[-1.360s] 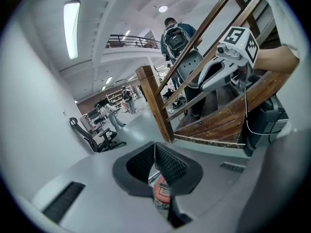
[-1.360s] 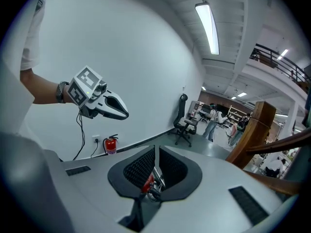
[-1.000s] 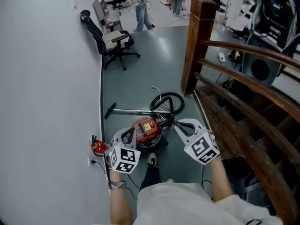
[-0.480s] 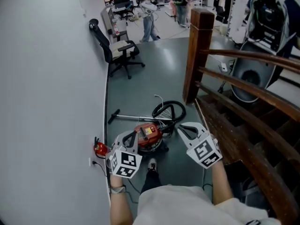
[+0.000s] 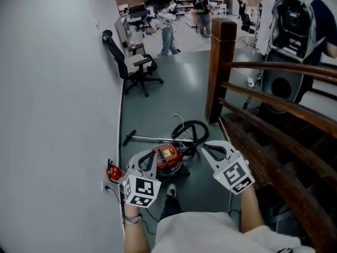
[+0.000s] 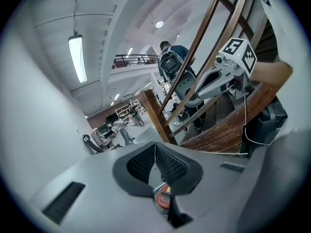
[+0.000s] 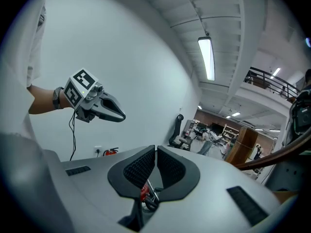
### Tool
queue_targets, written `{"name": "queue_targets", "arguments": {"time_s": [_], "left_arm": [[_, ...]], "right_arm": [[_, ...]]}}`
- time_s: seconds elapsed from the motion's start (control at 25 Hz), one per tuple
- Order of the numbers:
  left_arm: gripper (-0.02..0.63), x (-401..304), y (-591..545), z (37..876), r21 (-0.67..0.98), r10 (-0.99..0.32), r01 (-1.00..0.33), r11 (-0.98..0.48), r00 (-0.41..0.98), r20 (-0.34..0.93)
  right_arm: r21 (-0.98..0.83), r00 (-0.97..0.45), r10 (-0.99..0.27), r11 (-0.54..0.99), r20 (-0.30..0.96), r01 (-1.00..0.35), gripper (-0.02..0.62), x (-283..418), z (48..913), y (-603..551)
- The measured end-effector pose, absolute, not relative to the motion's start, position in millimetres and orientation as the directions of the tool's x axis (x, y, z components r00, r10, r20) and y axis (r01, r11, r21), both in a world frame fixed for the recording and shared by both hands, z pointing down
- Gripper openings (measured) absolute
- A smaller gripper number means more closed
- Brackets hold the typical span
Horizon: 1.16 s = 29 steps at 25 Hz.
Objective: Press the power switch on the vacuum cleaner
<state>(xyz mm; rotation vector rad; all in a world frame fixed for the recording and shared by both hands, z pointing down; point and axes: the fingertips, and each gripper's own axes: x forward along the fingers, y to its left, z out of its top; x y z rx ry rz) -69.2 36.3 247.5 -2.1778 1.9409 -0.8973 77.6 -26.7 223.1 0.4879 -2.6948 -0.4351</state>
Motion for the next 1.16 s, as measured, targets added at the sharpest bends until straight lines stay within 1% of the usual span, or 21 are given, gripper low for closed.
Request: {"name": "queue_targets", "arguments": {"time_s": [0.36,0.92,1.16], "left_arm": [[-0.003,-61.2,39.6,230.4,-0.470,-0.938,-0.863,-0.184,0.013,0.345],[-0.003,-60.9,47.0,237.9,-0.474,-0.930,-0.859,-0.193,0.006,0.368],[-0.003,-62.1,50.3,242.0,-0.466,-0.925,-0.862,-0.201,0.011,0.379]], "right_arm": [[0.390,-0.882,-0.373,0.887,0.288,-0.248,0.031,76.7,205.3,-14.6],[0.398,-0.865,-0.390,0.882,0.314,-0.253,0.031,76.0,214.9,-14.3],[0.405,-0.863,-0.375,0.886,0.337,-0.227,0.031,73.4,224.3,-11.2]]}}
